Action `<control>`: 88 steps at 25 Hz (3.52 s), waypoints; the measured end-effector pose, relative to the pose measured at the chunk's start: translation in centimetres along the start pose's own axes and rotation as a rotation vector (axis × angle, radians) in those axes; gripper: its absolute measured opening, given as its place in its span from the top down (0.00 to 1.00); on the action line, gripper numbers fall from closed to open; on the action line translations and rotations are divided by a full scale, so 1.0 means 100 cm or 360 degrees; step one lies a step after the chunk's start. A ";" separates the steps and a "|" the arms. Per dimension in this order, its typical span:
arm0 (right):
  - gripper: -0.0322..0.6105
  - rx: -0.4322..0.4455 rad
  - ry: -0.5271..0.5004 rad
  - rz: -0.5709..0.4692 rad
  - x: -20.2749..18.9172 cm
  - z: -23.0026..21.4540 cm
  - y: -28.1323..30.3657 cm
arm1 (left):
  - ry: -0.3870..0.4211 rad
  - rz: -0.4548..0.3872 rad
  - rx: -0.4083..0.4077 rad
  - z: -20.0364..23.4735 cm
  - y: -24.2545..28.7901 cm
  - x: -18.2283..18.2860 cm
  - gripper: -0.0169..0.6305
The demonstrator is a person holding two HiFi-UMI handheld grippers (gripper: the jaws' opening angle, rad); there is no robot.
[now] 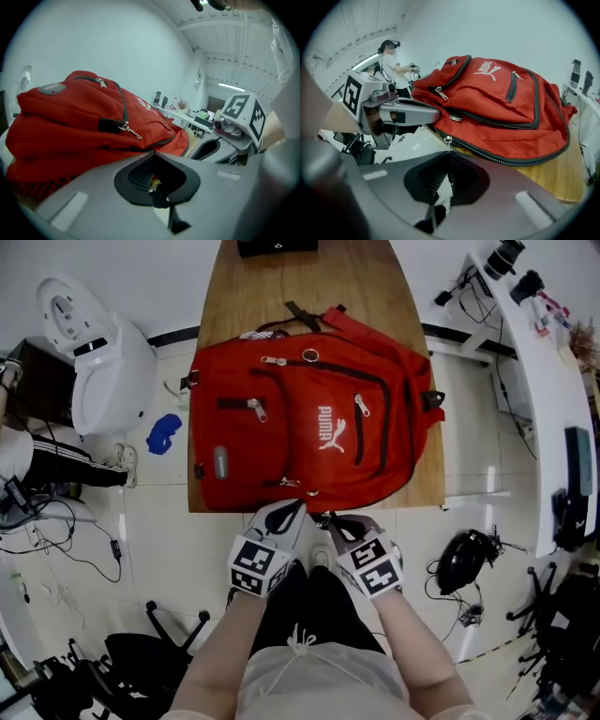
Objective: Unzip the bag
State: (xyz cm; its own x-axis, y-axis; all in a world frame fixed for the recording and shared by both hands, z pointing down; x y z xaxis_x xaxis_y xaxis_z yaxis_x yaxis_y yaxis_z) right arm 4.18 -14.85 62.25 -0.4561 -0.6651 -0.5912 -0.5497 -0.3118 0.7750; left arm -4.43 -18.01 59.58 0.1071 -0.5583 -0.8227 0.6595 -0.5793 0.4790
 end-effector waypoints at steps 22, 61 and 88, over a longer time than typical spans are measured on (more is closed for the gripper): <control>0.94 -0.0218 0.0107 0.0157 -0.033 -0.090 -0.060 | -0.0020 0.0173 0.0165 0.007 0.007 -0.012 0.96; 0.94 -0.0367 0.0126 -0.0741 0.036 -0.124 -0.192 | -0.0042 -0.0201 0.0158 -0.036 -0.054 0.074 0.96; 0.94 -0.0289 -0.0309 -0.1225 -0.040 0.225 -0.293 | 0.0347 -0.0653 -0.0020 -0.212 -0.323 0.021 0.96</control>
State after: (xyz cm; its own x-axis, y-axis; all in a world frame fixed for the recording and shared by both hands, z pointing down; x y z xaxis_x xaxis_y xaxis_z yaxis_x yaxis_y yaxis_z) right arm 6.40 12.23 36.87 -0.1191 -0.0949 -0.9883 -0.6443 -0.7500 0.1497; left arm -9.73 12.14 35.89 -0.0114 -0.1456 -0.9893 0.6890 -0.7181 0.0977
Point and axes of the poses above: the fingertips, and each gripper's own axes: y forward along the fingers, z to its left, x out of its top, the point moved 3 cm from there along -y, backward along the fingers, and after that the axes turned 1 degree about -x, right-handed, at the moved point
